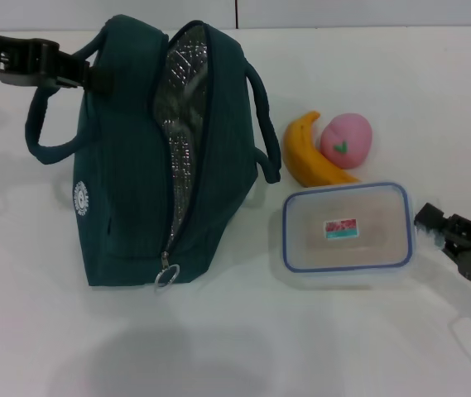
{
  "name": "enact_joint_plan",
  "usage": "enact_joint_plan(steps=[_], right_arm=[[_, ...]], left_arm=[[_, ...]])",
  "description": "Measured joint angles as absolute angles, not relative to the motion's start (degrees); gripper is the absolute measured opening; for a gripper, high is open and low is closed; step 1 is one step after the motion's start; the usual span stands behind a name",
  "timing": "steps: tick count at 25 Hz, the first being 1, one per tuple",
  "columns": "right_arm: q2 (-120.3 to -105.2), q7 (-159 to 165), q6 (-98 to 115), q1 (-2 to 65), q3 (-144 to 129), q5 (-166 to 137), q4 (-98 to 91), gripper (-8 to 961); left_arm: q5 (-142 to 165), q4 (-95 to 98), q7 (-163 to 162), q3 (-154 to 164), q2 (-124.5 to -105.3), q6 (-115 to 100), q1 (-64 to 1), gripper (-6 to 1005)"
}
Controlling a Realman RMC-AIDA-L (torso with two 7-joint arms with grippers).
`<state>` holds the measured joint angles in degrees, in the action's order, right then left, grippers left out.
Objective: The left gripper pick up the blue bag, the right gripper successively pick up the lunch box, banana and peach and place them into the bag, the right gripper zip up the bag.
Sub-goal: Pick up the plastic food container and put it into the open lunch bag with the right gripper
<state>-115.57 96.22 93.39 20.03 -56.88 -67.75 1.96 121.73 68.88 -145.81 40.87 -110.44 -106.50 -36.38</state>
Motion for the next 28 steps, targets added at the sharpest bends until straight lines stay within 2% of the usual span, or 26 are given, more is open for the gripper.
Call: enact_joint_plan(steps=[17,28], right_arm=[[-115.36,99.4,107.7,19.7,-56.5,-55.5,-1.2,96],[-116.00,104.2,109.9,26.0,-56.5,-50.1,-2.8,95]], left_arm=[[121.2,68.8,-145.6,40.8,-110.62,-106.4,-36.6,33],[118.3,67.1,-147.0,41.2,-111.03,-106.4,-38.1,32]])
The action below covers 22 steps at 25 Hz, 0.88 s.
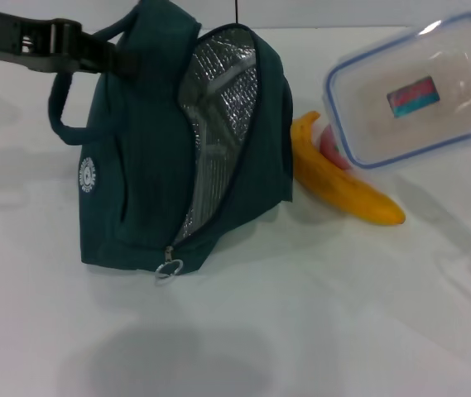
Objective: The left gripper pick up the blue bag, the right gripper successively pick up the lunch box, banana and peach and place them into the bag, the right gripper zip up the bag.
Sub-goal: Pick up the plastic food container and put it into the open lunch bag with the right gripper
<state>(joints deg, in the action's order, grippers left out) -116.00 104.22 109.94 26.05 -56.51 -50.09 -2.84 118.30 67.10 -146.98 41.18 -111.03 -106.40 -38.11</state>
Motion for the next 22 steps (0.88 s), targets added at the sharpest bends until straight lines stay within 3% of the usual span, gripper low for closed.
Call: enact_joint_plan(steps=[14,22], right_arm=[[-116.19,106.2,108.6,33.4,-56.5,-46.2,-2.3,95],[-116.19,106.7,108.0,36.8,-56.5,-45.2,-2.3,96]], left_arm=[[118.4,65.8,-147.4,41.3,-112.33,-106.3,-40.4,33],[117.2,65.8,-148.0,41.4,-114.21,-106.3,-41.2,33]])
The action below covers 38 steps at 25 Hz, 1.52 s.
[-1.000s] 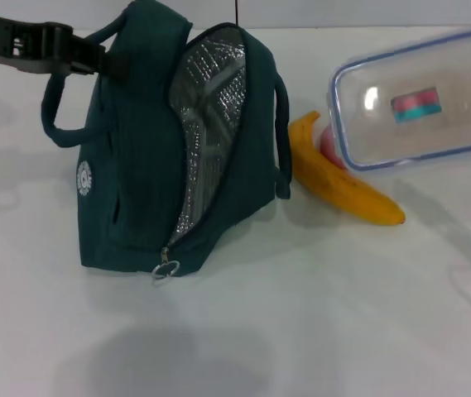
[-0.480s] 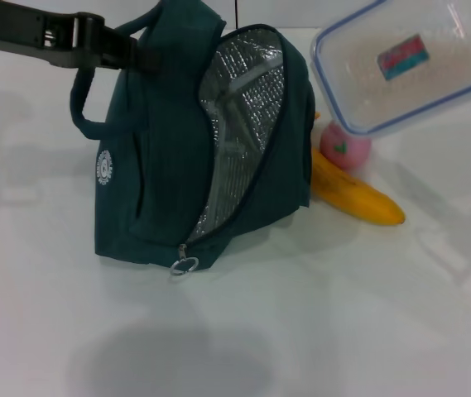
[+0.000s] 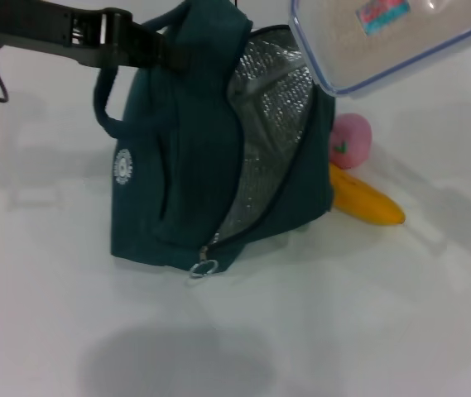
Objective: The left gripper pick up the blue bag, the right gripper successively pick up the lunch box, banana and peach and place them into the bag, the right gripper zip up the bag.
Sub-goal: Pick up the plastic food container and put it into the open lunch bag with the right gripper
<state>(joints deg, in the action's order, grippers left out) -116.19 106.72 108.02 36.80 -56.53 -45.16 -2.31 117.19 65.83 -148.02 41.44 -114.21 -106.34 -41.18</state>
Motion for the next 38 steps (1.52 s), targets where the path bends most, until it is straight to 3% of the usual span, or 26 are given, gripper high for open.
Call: enact_joint_plan(steps=[7,29,38], right_arm=[[-116.19,106.7,107.3,39.6,-57.0,-45.5,-1.5,96],[-116.19,103.0,96.0,38.7,-69.6,-46.0,-2.4,95],[-116.18,102.6,88.5,41.8,-75.2,-46.3,-4.6,95]], left_arm=[[116.0,64.8,-148.0,41.7,-115.10,-106.3,-42.1,32],[114.2,61.1,-147.1,42.7,-115.47,-106.0,-42.2,33],[114.2,58.4,-145.6,42.7,-115.82,-105.4,-43.4,33]])
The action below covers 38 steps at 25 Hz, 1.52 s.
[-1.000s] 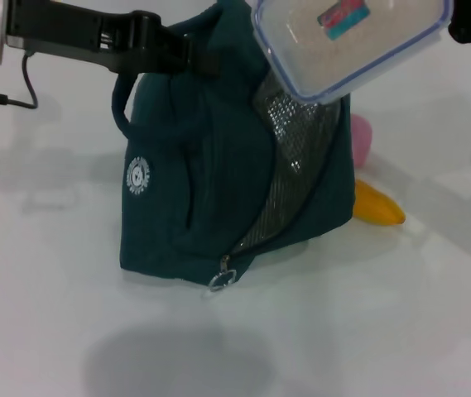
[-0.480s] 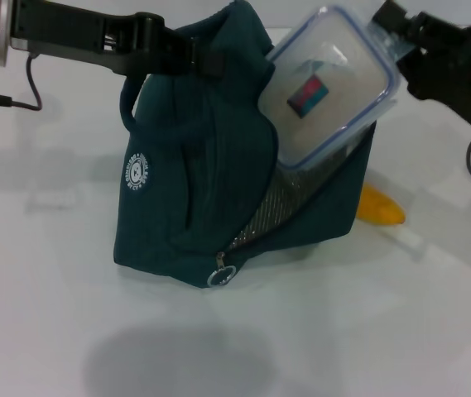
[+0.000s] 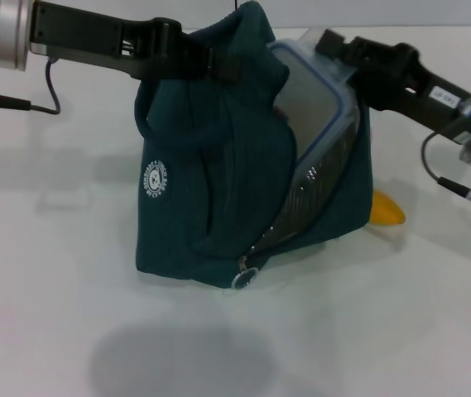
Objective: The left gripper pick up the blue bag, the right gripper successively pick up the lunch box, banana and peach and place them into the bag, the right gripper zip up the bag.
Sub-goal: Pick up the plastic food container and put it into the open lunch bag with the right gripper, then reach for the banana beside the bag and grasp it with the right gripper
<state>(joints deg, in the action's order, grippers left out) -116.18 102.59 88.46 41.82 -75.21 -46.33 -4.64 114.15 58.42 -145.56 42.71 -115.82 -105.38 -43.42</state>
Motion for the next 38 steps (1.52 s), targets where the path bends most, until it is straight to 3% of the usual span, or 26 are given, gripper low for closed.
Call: enact_joint_plan(steps=[5,12,17,23,26,31,36,38], right_arm=[[-116.19,103.1,86.8,43.4,-78.6,-46.3,-6.1,95],[-116.19,103.2,86.0,40.1,-79.3,-45.8,-11.6,119],[-116.11,102.6,86.8,37.6,-79.1,-45.8,-13.9,285],[-114.95,99.2,88.8,30.0,-77.4,-45.9,-22.8,446],[-113.02,98.7,89.7,27.3,-76.1,-46.6,-26.4,523],[-108.03,98.5,89.2,26.8,-75.9,-49.8,-28.3,717],[-103.40,108.0,82.8,28.2,-74.2,-63.9,-37.7,716],[-103.01,112.6,81.6,28.9,-72.2,-70.6,-41.5,716]], left_arm=[[114.2,58.4,-145.3,42.5,-115.80,-105.3,-43.3,34],[114.1,58.4,-144.9,42.3,-115.30,-105.1,-42.5,34],[113.6,58.4,-144.6,42.1,-114.66,-104.6,-41.6,32],[113.4,58.4,-143.6,38.5,-113.45,-104.5,-40.4,31],[113.3,58.4,-143.2,36.8,-112.82,-104.5,-39.7,31],[112.1,58.4,-142.8,36.4,-112.47,-104.5,-37.6,31],[111.4,58.4,-142.4,36.3,-112.35,-104.4,-36.4,31],[111.4,58.4,-142.3,36.3,-112.34,-104.4,-36.2,31]])
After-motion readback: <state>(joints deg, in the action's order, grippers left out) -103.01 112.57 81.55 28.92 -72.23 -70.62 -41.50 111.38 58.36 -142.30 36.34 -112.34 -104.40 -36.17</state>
